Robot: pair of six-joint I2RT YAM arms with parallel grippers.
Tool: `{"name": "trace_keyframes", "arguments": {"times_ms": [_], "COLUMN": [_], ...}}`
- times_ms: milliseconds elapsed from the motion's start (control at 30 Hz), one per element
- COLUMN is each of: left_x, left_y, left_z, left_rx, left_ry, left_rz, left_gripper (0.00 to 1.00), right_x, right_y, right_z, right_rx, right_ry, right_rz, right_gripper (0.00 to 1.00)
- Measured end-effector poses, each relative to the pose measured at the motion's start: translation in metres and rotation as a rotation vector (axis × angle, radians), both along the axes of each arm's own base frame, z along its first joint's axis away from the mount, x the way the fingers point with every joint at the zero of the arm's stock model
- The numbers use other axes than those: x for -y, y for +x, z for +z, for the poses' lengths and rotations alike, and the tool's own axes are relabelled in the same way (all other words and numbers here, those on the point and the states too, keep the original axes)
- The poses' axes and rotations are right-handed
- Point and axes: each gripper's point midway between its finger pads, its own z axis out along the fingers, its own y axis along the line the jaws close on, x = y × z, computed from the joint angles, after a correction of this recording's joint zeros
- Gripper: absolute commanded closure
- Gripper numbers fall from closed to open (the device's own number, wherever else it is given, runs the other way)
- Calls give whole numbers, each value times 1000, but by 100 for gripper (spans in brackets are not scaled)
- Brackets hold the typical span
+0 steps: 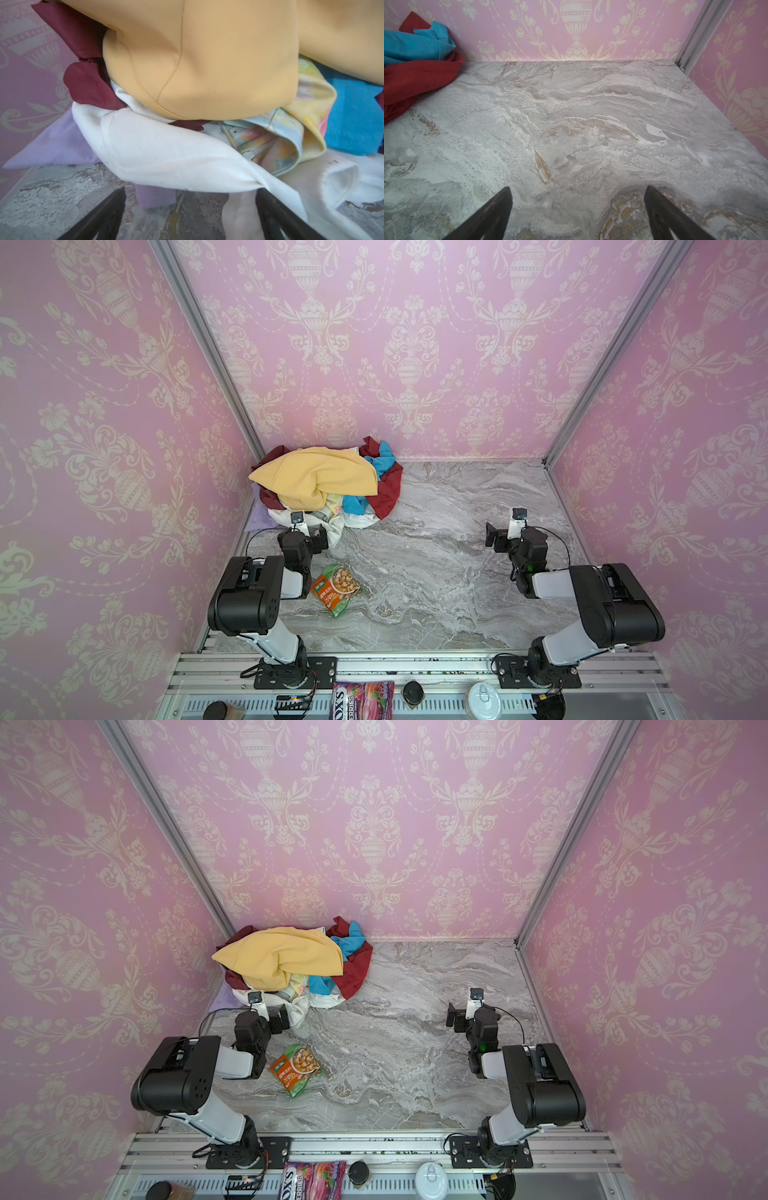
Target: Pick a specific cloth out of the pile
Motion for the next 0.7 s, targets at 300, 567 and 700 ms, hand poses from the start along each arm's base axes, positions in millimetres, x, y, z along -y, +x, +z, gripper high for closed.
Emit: {"name": "trace_keyframes", "arguments": {"times_ms": [300, 567, 700], "left_x": [-1, 1, 2], "left_y": [0, 0, 0], "left_z": [0, 0, 0], "left_rx": [0, -3, -3], "left_ry": [5, 5, 5], "left_rz": [9, 6, 4], "left_gripper": [1, 1, 1], "right_x": [0, 0, 0], "right_y": [-1, 0, -1], "right_z": [-2, -1, -2], "right_rx": [-6, -6, -6], "right_ry": [0, 0, 0], "right_rz": [0, 0, 0], "right_gripper": [0, 0, 0]}}
